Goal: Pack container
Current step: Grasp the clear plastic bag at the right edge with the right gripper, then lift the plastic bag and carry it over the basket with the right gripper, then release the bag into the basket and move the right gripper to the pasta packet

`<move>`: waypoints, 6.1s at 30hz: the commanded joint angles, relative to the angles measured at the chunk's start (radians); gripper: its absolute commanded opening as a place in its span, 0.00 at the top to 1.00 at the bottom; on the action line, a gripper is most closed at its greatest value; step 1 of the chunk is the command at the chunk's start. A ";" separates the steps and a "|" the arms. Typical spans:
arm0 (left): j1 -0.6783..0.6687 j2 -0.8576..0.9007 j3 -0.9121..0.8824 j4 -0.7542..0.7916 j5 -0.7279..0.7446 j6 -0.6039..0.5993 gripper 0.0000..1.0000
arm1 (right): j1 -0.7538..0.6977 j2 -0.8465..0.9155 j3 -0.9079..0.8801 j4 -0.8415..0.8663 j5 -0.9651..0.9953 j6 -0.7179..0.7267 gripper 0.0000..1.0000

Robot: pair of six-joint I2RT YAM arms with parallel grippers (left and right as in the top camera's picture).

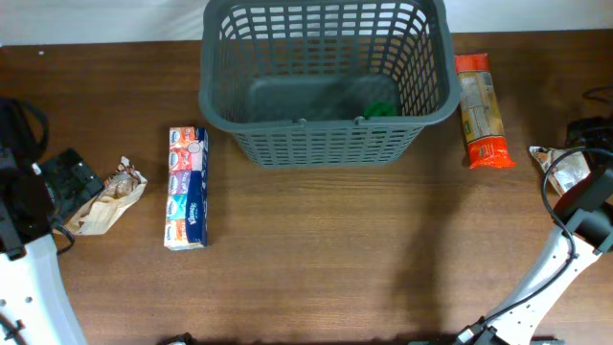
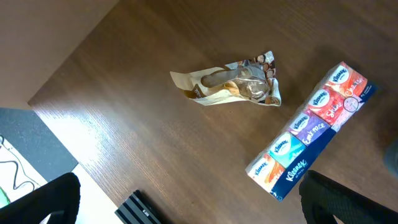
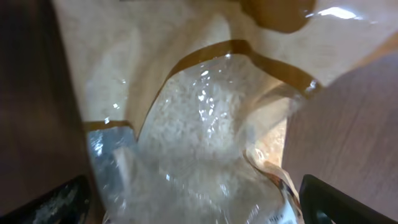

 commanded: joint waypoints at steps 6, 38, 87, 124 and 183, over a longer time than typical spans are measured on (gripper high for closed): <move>0.007 0.003 0.003 -0.002 0.011 -0.010 0.01 | 0.003 0.050 -0.008 0.001 0.027 -0.037 0.01; 0.007 0.003 0.003 -0.003 0.011 -0.010 0.01 | 0.003 0.050 -0.084 0.058 0.037 -0.121 0.01; 0.007 0.003 0.003 0.002 0.011 -0.010 0.01 | 0.005 0.047 -0.073 -0.012 -0.111 -0.237 0.96; 0.007 0.003 0.003 -0.002 0.011 -0.010 0.01 | 0.847 -0.455 0.567 0.156 -0.351 -0.847 0.96; 0.007 0.003 0.003 -0.017 0.011 -0.010 0.01 | 0.874 -0.395 0.514 0.132 -0.136 -0.805 0.01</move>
